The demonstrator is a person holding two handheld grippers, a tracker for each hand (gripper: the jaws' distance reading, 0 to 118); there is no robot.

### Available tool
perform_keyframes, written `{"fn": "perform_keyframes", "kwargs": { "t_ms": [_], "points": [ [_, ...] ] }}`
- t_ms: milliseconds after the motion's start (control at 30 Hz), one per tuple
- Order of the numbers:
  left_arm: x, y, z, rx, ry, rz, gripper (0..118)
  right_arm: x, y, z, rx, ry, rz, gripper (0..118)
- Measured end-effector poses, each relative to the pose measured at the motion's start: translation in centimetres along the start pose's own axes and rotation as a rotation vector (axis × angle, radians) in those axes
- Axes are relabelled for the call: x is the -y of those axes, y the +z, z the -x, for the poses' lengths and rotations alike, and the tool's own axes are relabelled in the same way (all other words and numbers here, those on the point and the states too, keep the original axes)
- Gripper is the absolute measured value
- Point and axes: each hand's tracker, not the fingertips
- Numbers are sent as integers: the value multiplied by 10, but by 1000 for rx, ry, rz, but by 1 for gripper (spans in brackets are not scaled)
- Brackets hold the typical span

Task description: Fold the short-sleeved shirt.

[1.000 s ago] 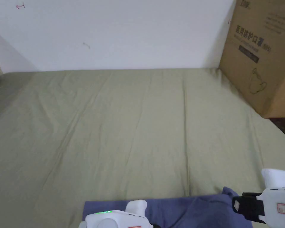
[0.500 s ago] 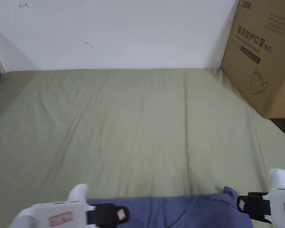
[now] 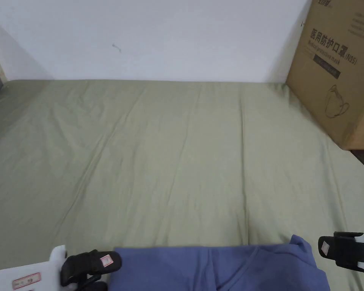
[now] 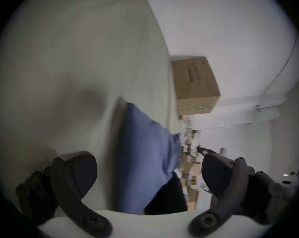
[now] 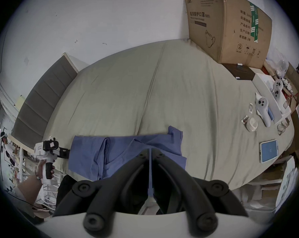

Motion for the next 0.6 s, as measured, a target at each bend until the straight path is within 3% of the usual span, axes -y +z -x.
{"fn": "perform_keyframes", "kwargs": {
  "t_ms": [67,133,200,267,300,333,367,400,433,500,600],
  "points": [
    [-2,-25,8,98,14,83,118,0,2,0,14,1,1,2],
    [8,-50,9,96,-10,149,118,1,2,0,22,1,5,2],
    [7,-52,11,119,-53,123,118,2,2,1,34,8,18,2],
    [4,-44,23,165,42,68,118,5,1,2,38,16,30,2],
    [3,-38,29,135,75,33,108,6,0,2,38,19,36,2],
    [4,-32,31,40,80,18,82,7,-2,1,37,21,41,2],
    [7,-30,37,-139,39,21,39,8,-5,1,38,22,48,2],
    [9,-25,43,-141,6,41,10,8,-7,1,38,20,53,2],
    [8,-24,29,13,41,12,10,9,-9,1,39,17,55,2],
    [10,-29,10,-193,-51,37,10,7,-12,2,23,3,63,2],
    [18,-26,-37,-328,-195,25,10,4,-11,6,-11,-3,51,2]
  ]
}}
